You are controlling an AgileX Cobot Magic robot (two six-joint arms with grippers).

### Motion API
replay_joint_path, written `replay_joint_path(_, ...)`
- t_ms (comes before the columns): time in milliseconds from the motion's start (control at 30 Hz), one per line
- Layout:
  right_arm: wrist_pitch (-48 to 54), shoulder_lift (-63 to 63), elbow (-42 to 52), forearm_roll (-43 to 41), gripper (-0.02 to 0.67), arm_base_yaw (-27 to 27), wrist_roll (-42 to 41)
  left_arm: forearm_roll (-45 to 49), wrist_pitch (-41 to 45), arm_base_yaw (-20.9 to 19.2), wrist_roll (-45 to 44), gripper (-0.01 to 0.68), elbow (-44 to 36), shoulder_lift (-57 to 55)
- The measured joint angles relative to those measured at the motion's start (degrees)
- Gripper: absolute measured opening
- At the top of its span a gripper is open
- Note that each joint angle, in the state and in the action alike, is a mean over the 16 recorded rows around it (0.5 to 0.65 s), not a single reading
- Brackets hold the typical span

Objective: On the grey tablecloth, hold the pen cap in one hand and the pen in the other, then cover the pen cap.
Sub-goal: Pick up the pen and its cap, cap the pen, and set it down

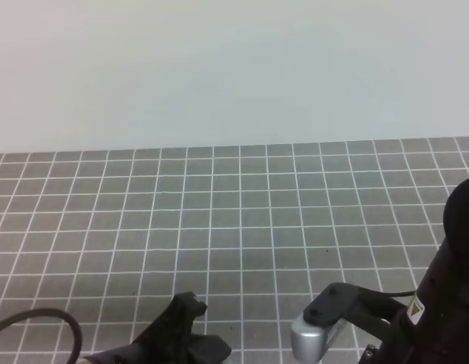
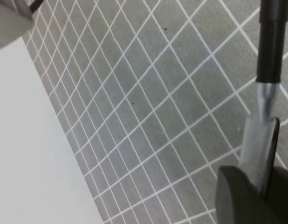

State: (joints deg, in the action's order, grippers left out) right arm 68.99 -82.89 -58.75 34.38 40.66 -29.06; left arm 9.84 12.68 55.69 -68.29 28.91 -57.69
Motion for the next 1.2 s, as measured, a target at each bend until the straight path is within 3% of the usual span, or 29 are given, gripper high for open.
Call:
replay_joint_path(700, -0.95, -0.47, 0.22, 0.37, 0.066, 0.08, -1.14, 0.02, 0.03, 5.27, -1.17, 0.076, 0.00, 0.00)
replay_joint_path(1200, -4.33, -0.47, 0.40, 3.71, 0.064, 0.13, -0.88, -0.03, 0.74, 5.60, 2.80, 0.080, -0.03, 0.06)
